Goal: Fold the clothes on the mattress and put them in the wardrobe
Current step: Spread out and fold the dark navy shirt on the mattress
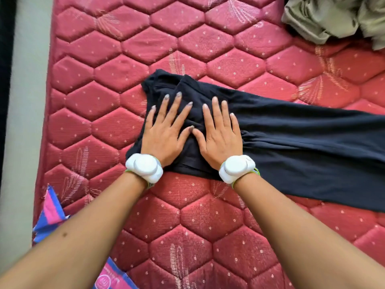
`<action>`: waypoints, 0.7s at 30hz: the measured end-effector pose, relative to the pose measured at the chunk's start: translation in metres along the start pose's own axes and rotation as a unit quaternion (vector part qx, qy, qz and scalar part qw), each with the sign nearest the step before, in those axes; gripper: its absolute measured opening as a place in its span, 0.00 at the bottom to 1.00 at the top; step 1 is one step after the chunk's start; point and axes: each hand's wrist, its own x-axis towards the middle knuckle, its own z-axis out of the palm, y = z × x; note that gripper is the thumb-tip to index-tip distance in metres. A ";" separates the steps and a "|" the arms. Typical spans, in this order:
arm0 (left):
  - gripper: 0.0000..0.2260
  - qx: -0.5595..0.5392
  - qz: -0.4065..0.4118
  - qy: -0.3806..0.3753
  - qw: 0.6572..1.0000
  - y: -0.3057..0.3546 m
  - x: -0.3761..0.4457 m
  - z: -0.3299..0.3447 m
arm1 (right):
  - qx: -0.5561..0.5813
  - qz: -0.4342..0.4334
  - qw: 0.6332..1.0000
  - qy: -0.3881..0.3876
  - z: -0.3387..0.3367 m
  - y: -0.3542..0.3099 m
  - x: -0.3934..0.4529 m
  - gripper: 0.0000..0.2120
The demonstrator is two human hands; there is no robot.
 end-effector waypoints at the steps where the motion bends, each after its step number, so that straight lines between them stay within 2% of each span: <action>1: 0.26 0.015 -0.022 -0.030 0.999 -0.002 -0.001 0.008 | -0.008 -0.017 0.999 -0.026 0.002 0.005 -0.001 0.32; 4: 0.27 0.034 -0.068 -0.063 0.995 -0.004 -0.003 0.016 | 0.025 -0.028 0.998 -0.041 -0.004 0.012 0.002 0.31; 7: 0.28 0.037 -0.099 -0.046 0.993 0.019 -0.002 0.005 | 0.070 0.013 0.997 0.038 -0.020 0.028 -0.004 0.24; 9: 0.28 0.017 -0.077 -0.027 0.997 0.050 0.005 -0.003 | 0.062 0.053 0.993 0.081 -0.031 0.056 -0.013 0.20; 12: 0.27 -0.017 0.002 -0.017 1.000 0.108 0.023 -0.002 | 0.035 0.114 0.985 0.123 -0.040 0.114 -0.025 0.15; 16: 0.26 -0.039 0.088 -0.032 0.995 0.181 0.055 0.011 | 0.036 0.227 0.965 0.129 -0.054 0.203 -0.040 0.13; 18: 0.25 -0.059 0.088 -0.032 0.994 0.207 0.073 0.022 | 0.049 0.294 0.949 0.101 -0.065 0.242 -0.048 0.14; 21: 0.22 -0.066 0.017 -0.008 0.998 0.231 0.095 0.033 | 0.021 0.367 0.925 0.095 -0.075 0.289 -0.061 0.16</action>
